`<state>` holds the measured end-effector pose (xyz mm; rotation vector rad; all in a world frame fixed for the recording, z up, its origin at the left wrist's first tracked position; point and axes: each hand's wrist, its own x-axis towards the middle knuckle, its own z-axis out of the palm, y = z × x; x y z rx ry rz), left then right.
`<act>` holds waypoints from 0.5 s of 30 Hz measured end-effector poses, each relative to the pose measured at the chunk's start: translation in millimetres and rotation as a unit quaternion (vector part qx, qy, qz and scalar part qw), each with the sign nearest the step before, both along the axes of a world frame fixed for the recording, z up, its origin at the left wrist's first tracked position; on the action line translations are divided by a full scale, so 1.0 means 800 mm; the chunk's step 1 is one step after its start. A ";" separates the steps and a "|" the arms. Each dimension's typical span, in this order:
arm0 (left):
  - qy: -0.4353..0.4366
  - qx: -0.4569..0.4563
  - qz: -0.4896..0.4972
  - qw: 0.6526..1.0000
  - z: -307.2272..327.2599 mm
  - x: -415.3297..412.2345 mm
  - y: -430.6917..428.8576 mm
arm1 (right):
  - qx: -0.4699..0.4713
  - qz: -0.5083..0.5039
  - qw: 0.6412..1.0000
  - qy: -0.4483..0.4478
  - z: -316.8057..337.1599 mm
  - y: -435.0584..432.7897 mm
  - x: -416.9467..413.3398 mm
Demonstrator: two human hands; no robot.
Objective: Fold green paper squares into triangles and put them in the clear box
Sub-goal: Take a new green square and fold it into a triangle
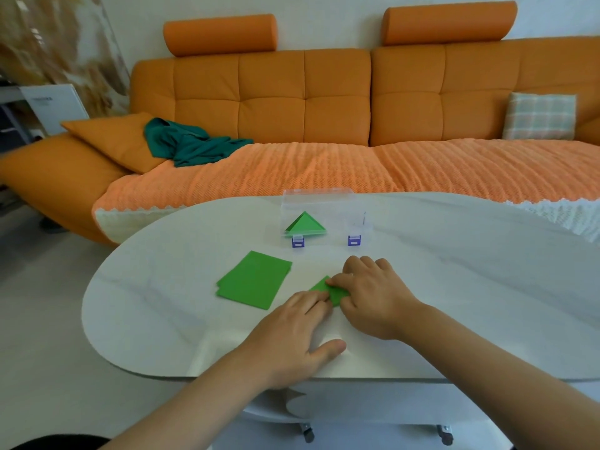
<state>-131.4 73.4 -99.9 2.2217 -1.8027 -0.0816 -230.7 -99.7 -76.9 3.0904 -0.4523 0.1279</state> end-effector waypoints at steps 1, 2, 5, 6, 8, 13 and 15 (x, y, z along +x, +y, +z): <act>0.002 0.003 -0.001 1.000 0.000 0.000 0.000 | -0.007 0.000 1.000 0.004 -0.001 0.001 -0.004; 0.003 0.007 -0.001 1.000 0.000 0.000 0.000 | -0.012 0.001 1.000 0.008 -0.001 0.003 -0.009; 0.009 0.009 0.001 1.000 0.000 -0.001 0.002 | -0.029 0.030 0.999 -0.005 0.001 0.013 -0.024; 0.012 0.005 0.001 1.000 0.000 -0.001 0.002 | -0.033 0.042 0.998 -0.011 0.001 0.016 -0.027; 0.019 -0.006 -0.003 1.000 0.001 -0.002 0.002 | -0.036 0.055 0.998 -0.010 -0.001 0.020 -0.032; -0.010 -0.008 -0.004 1.000 0.006 -0.007 0.003 | -0.036 0.038 0.999 -0.011 -0.012 0.023 -0.038; -0.031 -0.010 0.003 0.999 0.010 -0.010 0.004 | -0.043 0.030 0.999 -0.013 -0.013 0.024 -0.039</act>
